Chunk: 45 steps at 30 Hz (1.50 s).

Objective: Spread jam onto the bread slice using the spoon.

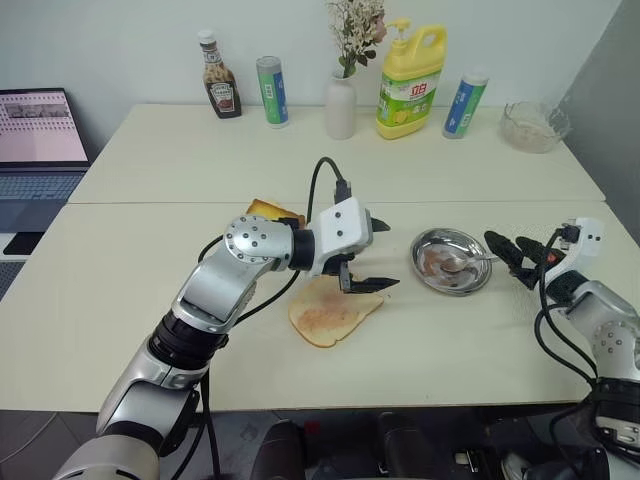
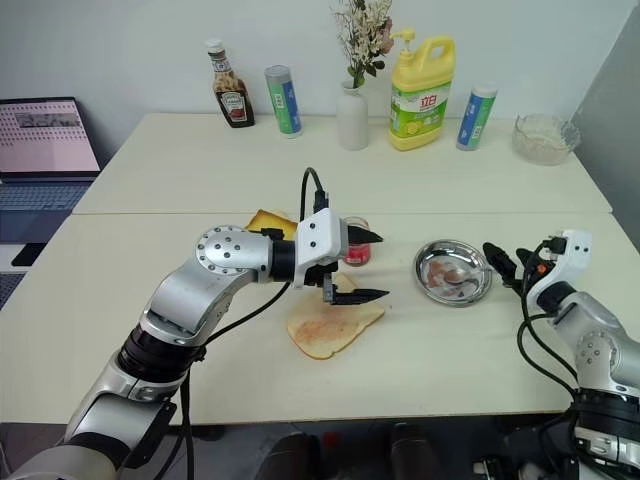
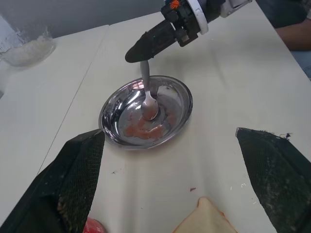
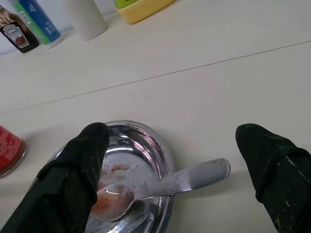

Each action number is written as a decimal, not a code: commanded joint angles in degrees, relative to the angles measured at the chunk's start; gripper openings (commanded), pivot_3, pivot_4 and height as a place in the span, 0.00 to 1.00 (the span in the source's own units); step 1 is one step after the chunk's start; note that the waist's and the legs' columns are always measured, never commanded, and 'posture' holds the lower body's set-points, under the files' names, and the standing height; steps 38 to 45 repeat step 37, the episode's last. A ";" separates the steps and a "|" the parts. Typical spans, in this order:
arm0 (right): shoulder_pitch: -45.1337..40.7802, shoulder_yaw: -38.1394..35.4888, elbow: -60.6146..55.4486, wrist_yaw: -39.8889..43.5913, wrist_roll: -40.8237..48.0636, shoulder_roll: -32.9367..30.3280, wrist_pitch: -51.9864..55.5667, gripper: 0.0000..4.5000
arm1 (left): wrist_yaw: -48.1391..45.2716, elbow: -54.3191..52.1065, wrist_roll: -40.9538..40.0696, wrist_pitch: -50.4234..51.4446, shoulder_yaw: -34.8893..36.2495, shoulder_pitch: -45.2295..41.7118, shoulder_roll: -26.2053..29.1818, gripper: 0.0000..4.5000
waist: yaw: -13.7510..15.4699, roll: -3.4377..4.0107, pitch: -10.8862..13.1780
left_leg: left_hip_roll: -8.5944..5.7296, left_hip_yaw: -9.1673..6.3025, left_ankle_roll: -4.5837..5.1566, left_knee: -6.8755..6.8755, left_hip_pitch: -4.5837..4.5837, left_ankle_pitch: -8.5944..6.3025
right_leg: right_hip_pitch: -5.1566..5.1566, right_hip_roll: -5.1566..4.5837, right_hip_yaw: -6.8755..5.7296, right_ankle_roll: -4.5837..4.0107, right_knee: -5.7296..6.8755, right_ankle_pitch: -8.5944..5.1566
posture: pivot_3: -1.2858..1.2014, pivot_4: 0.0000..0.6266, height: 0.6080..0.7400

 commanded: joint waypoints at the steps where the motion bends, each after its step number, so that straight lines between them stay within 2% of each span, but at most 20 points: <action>1: -0.56 -1.80 -1.72 0.06 -2.33 -0.87 -4.69 0.99 | 0.53 -0.53 0.55 -1.34 0.81 -1.39 -0.51 1.00 | 0.01 0.00 0.00 | 0.00 0.00 0.00 0.00 0.00 0.00 | 0.00 0.00 0.00 0.00 0.00 0.00 | 0.52 0.24 1.00; 5: -0.70 -2.99 -1.90 -0.96 -4.57 -0.70 -8.82 0.99 | 0.59 -0.20 0.82 -1.71 0.90 -1.37 -0.52 1.00 | 0.08 0.00 0.00 | 0.00 0.00 0.00 0.00 0.00 0.00 | 0.00 0.00 0.00 0.00 0.00 0.00 | 0.52 0.24 1.00; 9: -0.01 -5.69 -5.16 -1.22 -2.88 0.06 -10.27 0.99 | 1.46 -0.27 1.15 -1.89 2.29 -0.70 0.19 1.00 | 0.10 0.00 0.00 | 0.00 0.00 0.00 0.00 0.01 0.00 | 0.00 0.00 0.00 0.00 0.00 0.00 | 0.52 0.24 1.00; 16: 8.81 -4.95 -24.55 6.73 3.42 -4.61 -5.54 0.99 | 2.28 -0.41 -0.11 -0.34 11.72 5.17 8.89 1.00 | -0.12 0.06 -0.02 | 0.04 -0.06 0.00 -0.06 0.08 0.00 | 0.01 0.03 -0.01 0.00 0.03 0.00 | 0.52 0.24 1.00; 22: 17.94 0.18 -34.32 14.43 0.35 -10.28 -6.70 0.99 | 2.94 -0.93 2.39 -6.32 18.43 15.78 17.46 1.00 | 0.23 0.04 -0.01 | 0.03 -0.03 0.00 -0.02 0.10 0.00 | 0.08 -0.02 -0.03 0.12 -0.01 -0.07 | 0.52 0.24 1.00; 26: 24.89 1.43 -38.51 26.48 2.23 -17.01 -6.30 0.99 | -1.99 -1.19 1.51 -12.08 24.91 28.92 24.36 1.00 | 0.36 0.04 -0.01 | 0.01 0.02 0.00 -0.02 0.13 0.00 | 0.10 -0.10 -0.04 0.12 -0.02 -0.08 | 0.52 0.24 1.00; 28: 26.81 1.06 -38.53 30.97 3.42 -20.22 -5.40 0.99 | -4.82 -1.91 -0.60 -14.16 27.50 34.07 26.14 1.00 | 0.41 0.01 0.00 | 0.05 0.08 0.00 -0.08 0.20 0.00 | 0.10 -0.09 -0.01 0.10 -0.03 -0.09 | 0.52 0.24 1.00; 36: 25.35 1.75 -34.91 37.22 3.20 -23.26 -6.08 0.99 | -6.81 -6.61 -6.17 -11.36 30.76 42.06 26.32 1.00 | 0.97 -0.19 -0.02 | 0.00 0.16 0.00 0.06 0.47 0.01 | 0.43 -0.23 -0.01 0.12 -0.05 -0.19 | 0.52 0.24 1.00; 45: 25.00 2.16 -34.70 37.62 2.85 -23.26 -6.28 0.99 | -6.49 -7.18 -6.67 -10.87 30.76 42.40 26.09 1.00 | 0.97 -0.19 -0.02 | 0.00 0.18 0.00 0.05 0.48 0.01 | 0.43 -0.23 0.01 0.16 -0.05 -0.17 | 0.52 0.24 1.00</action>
